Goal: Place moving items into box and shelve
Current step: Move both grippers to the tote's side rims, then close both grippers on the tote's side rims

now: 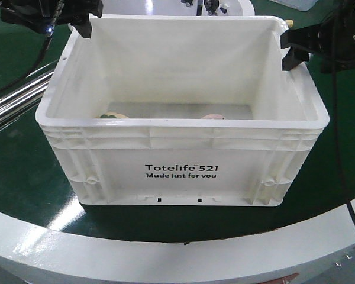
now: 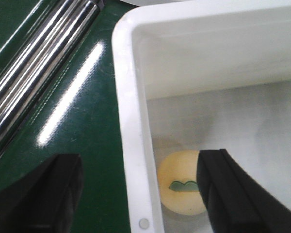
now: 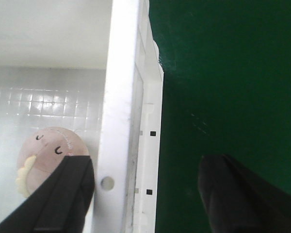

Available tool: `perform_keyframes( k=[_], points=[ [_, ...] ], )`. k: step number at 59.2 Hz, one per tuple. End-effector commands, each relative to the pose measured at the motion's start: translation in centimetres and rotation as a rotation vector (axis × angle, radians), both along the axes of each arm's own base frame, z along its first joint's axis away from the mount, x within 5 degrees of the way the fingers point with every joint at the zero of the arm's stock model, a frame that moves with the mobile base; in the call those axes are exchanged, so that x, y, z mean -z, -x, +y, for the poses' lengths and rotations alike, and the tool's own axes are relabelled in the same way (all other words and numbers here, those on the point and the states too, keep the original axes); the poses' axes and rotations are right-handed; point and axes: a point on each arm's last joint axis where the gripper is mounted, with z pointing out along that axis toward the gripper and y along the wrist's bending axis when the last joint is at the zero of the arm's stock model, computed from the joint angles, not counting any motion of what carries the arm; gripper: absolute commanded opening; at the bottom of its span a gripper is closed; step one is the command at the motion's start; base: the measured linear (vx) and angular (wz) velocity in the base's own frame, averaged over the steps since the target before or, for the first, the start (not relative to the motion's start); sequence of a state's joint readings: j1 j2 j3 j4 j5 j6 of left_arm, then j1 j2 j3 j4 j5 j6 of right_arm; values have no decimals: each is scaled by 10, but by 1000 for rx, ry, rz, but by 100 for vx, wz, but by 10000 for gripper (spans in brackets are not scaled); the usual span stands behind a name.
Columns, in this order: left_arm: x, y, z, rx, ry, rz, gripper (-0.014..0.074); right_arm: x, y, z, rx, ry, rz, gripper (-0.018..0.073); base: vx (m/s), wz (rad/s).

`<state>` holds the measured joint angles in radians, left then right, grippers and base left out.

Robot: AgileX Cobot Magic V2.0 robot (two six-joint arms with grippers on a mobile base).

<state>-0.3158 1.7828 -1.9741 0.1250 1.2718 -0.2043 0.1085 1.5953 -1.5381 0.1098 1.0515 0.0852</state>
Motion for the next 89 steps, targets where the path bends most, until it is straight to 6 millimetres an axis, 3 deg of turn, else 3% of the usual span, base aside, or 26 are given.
perform_keyframes(
  k=[1, 7, 14, 19, 39, 56, 69, 89],
  points=[
    [-27, 13, 2, 10, 34, -88, 589, -38, 6, -1, 11, -32, -126, 505, 0, 0],
    [-27, 13, 2, 10, 32, -89, 589, -62, 9, 1, 0, -38, -178, 486, 0, 0],
    [-27, 13, 2, 10, 32, -89, 589, -73, 7, 3, -18, -43, -135, 469, 0, 0],
    [-27, 13, 2, 12, 36, -87, 589, -68, 1, 5, -32, -38, -39, 463, 0, 0],
    [-26, 12, 5, 44, 18, -86, 589, -42, -19, 28, -84, -14, 28, 459, 0, 0],
    [-21, 8, 3, 49, 59, -61, 589, -41, -22, 16, -47, 128, 10, 459, 0, 0],
    [-20, 6, 6, 36, 15, -68, 589, -43, -20, 15, -46, 129, 5, 459, 0, 0],
    [-18, 3, 8, 21, -7, -69, 589, -28, -30, 17, -42, 132, 46, 459, 0, 0]
  ],
)
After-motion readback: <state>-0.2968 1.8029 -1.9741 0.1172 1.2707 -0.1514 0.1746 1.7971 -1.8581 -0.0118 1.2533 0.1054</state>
